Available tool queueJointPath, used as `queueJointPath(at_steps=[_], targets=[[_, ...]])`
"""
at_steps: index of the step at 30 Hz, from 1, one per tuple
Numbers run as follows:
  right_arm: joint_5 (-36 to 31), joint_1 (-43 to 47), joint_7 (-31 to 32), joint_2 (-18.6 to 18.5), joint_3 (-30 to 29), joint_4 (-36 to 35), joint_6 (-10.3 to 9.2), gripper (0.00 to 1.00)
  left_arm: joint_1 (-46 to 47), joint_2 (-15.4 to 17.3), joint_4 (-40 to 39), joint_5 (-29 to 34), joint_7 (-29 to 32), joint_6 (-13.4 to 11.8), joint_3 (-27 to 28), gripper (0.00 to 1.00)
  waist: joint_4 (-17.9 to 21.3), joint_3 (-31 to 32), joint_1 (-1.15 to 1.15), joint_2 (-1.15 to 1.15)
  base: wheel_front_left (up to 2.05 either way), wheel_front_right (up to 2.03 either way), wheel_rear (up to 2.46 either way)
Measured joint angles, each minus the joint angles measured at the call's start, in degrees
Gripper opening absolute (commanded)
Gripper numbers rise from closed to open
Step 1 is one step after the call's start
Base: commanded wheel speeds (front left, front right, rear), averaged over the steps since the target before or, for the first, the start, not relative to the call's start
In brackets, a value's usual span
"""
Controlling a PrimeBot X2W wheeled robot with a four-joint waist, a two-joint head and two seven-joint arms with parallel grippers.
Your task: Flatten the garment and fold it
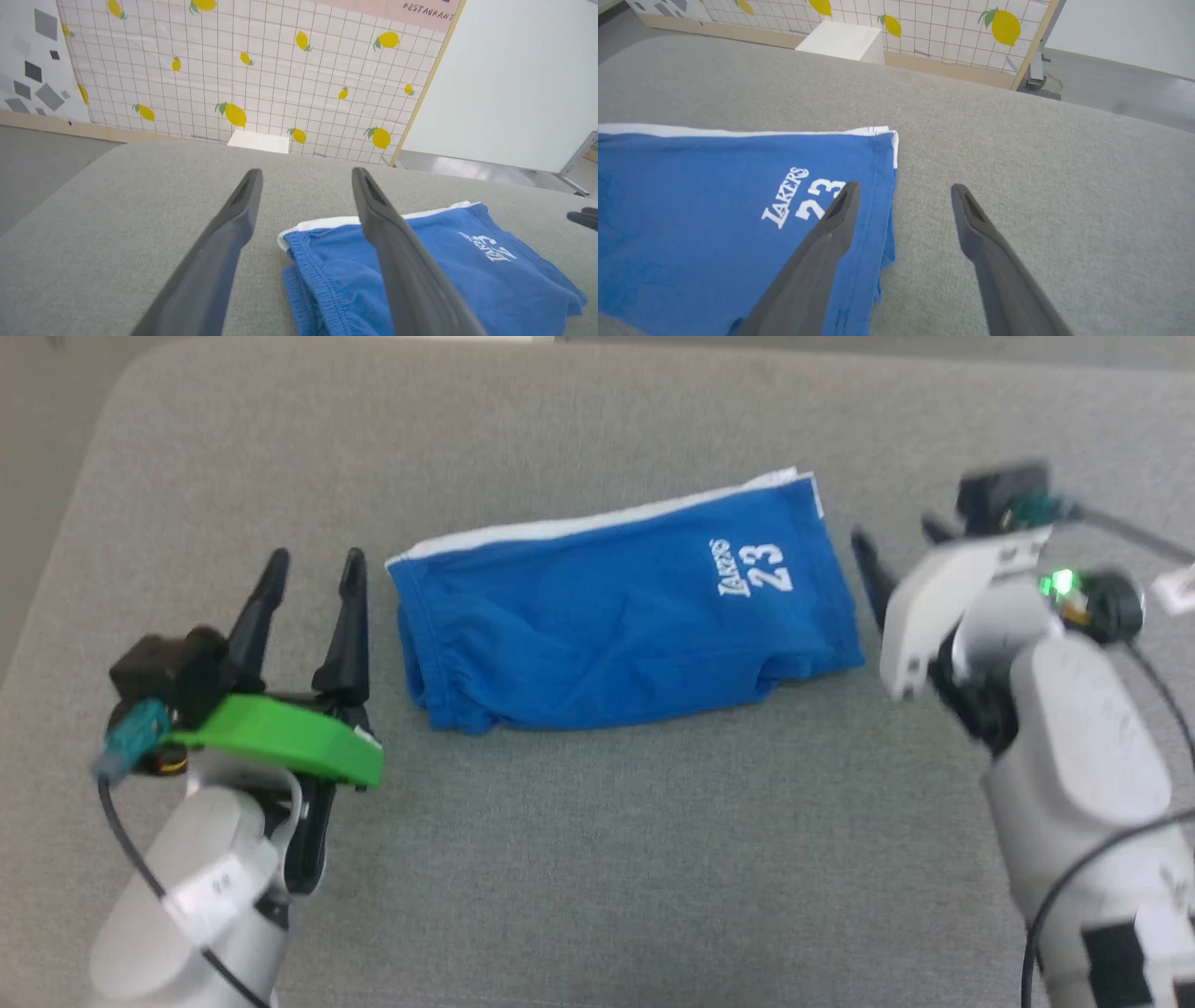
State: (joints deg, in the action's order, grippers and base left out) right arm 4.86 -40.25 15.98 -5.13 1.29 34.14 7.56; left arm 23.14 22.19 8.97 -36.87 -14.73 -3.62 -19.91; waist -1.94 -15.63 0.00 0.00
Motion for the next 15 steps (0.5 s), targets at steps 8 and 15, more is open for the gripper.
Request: queueJointPath(at_steps=[8,15], targets=[[-1.9,9.8,10.4,1.2,-0.1,-9.2,0.01,1.0,-9.6,-4.9,-6.8,12.9,-0.1,0.1,6.3,1.0,0.9,3.2,0.0,0.0,0.0,0.0,0.0],[-5.0,10.8,15.7,1.9,-0.6,-11.3,0.01,1.0,-11.2,-9.3,-7.4,15.7,-0.1,3.2,10.3,1.0,0.2,1.6,0.0,0.0,0.0,0.0,0.0]])
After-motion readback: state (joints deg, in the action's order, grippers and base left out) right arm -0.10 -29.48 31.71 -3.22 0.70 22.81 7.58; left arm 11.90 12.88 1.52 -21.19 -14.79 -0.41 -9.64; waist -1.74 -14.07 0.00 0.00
